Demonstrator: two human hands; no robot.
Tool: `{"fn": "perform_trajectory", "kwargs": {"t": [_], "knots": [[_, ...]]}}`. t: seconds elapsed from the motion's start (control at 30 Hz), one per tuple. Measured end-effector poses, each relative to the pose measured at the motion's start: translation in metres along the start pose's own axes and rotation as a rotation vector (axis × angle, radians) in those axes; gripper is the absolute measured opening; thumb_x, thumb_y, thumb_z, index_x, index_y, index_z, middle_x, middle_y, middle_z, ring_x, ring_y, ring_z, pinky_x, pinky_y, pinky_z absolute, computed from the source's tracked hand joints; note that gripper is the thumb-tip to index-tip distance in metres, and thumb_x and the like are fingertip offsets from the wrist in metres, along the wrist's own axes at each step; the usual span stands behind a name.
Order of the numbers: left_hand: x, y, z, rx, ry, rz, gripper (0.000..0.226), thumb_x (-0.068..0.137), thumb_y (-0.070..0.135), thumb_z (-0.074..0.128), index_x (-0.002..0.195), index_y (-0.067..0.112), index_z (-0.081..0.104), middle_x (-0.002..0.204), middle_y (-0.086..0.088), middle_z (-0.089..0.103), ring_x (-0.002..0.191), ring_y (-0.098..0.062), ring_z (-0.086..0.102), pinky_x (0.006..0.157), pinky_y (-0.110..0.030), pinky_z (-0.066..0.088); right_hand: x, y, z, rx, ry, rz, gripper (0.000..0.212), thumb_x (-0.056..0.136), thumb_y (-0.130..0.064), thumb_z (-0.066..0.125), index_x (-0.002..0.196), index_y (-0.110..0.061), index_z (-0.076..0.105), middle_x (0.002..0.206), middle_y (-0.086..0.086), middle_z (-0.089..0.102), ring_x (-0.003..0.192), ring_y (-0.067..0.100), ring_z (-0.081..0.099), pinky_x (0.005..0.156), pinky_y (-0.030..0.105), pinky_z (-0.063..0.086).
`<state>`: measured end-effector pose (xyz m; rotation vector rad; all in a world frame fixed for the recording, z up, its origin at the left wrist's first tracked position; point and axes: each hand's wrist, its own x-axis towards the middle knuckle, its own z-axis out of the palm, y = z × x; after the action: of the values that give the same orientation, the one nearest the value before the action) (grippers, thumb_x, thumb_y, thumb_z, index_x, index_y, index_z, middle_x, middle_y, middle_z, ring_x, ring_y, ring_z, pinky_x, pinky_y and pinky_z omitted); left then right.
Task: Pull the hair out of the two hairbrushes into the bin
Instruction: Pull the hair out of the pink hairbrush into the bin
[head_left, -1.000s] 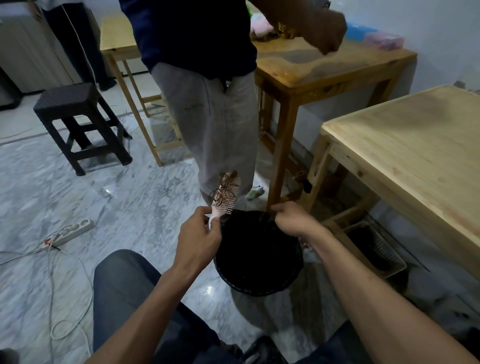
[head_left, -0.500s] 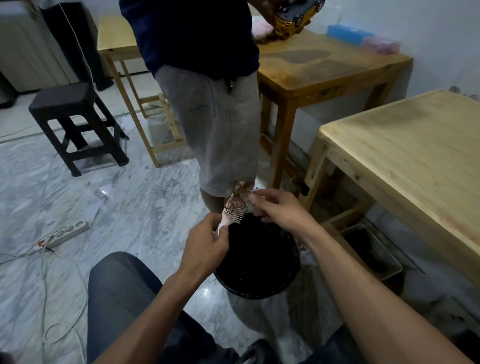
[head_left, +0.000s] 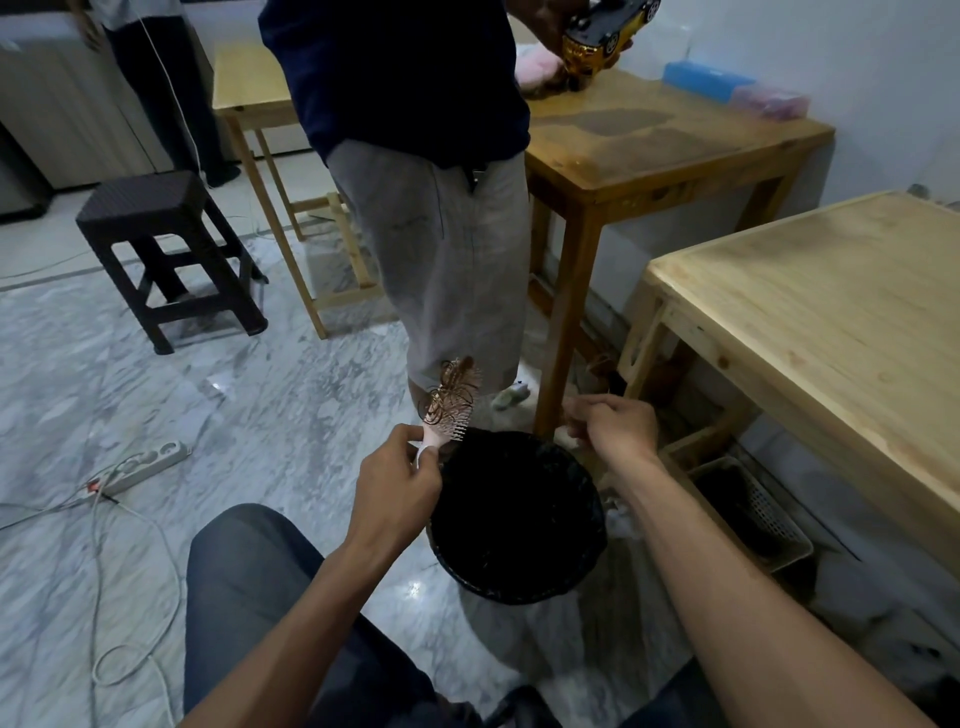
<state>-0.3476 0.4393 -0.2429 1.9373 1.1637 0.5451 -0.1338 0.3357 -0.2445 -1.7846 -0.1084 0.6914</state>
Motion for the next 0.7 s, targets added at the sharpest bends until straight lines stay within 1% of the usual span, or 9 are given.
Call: {"fn": "perform_trajectory", "kwargs": {"t": [0.1,0.2,0.27,0.33,0.4,0.5,0.6,0.63,0.7], "knots": [[0.0,0.0,-0.001,0.013,-0.013,0.008,0.017,0.098,0.022,0.053,0.113,0.02,0.061,0.085,0.01,0.066,0.061,-0.015,0.065,0.051,-0.026,0.044,-0.003,0.004,-0.003,-0.052,-0.064,-0.034,0.008,0.096,-0.019,0.071,0.099,-0.016,0.078,0.092,0.005,0.077,0.077,0.014,0.07,0.062,0.021,0.053],[-0.002,0.001,0.004,0.051,-0.05,0.058,0.016,0.097,0.022,0.053,0.111,0.022,0.063,0.086,0.01,0.066,0.064,-0.014,0.062,0.054,-0.03,0.045,-0.008,0.007,0.01,-0.048,-0.223,-0.28,0.036,0.089,-0.033,0.078,0.123,-0.023,0.072,0.097,-0.003,0.075,0.081,0.012,0.071,0.069,0.023,0.056],[-0.006,0.002,0.009,0.073,-0.08,0.103,0.015,0.096,0.022,0.054,0.108,0.023,0.063,0.083,0.01,0.066,0.064,-0.013,0.061,0.055,-0.032,0.045,-0.01,0.007,0.019,-0.138,-0.292,-0.424,0.049,0.076,-0.043,0.088,0.122,-0.037,0.071,0.103,-0.008,0.075,0.088,0.008,0.072,0.078,0.022,0.057],[-0.01,0.004,0.012,0.085,-0.099,0.127,0.015,0.095,0.022,0.054,0.107,0.024,0.064,0.083,0.01,0.067,0.068,-0.013,0.064,0.058,-0.036,0.049,-0.009,0.009,0.028,-0.215,-0.264,-0.527,0.034,0.074,-0.036,0.09,0.105,-0.036,0.078,0.098,-0.007,0.077,0.089,0.01,0.073,0.081,0.021,0.056],[-0.011,0.004,0.013,0.084,-0.102,0.125,0.016,0.096,0.023,0.055,0.108,0.024,0.064,0.084,0.012,0.067,0.07,-0.011,0.065,0.06,-0.036,0.05,-0.008,0.009,0.031,-0.255,-0.196,-0.564,0.012,0.081,-0.027,0.086,0.093,-0.026,0.082,0.087,-0.01,0.077,0.083,0.009,0.072,0.081,0.025,0.057],[-0.009,0.002,0.008,0.058,-0.08,0.079,0.016,0.097,0.021,0.054,0.11,0.022,0.064,0.084,0.013,0.065,0.067,-0.011,0.061,0.055,-0.029,0.043,-0.009,0.007,0.023,-0.247,-0.098,-0.427,0.007,0.092,-0.026,0.075,0.091,-0.022,0.081,0.082,-0.011,0.076,0.076,0.006,0.069,0.077,0.027,0.056],[-0.008,-0.002,0.001,0.032,-0.051,0.026,0.015,0.098,0.021,0.053,0.109,0.021,0.063,0.081,0.008,0.065,0.064,-0.017,0.062,0.058,-0.039,0.049,0.0,0.012,0.002,-0.071,0.023,-0.171,0.01,0.096,-0.023,0.07,0.097,-0.018,0.078,0.095,-0.001,0.075,0.079,0.009,0.067,0.068,0.022,0.052],[-0.008,-0.003,-0.001,0.021,-0.047,0.011,0.014,0.099,0.02,0.053,0.109,0.021,0.063,0.08,0.007,0.065,0.061,-0.018,0.062,0.057,-0.039,0.049,0.003,0.016,-0.004,-0.037,0.054,-0.111,0.011,0.095,-0.022,0.071,0.098,-0.015,0.079,0.097,0.001,0.076,0.083,0.013,0.069,0.07,0.025,0.054],[-0.006,-0.004,-0.003,0.011,-0.048,-0.008,0.015,0.099,0.017,0.052,0.109,0.02,0.063,0.079,0.007,0.065,0.057,-0.016,0.06,0.053,-0.033,0.045,0.008,0.026,-0.012,-0.005,0.111,-0.02,0.008,0.092,-0.021,0.075,0.092,-0.015,0.081,0.099,0.006,0.078,0.094,0.023,0.072,0.088,0.04,0.059]]}}
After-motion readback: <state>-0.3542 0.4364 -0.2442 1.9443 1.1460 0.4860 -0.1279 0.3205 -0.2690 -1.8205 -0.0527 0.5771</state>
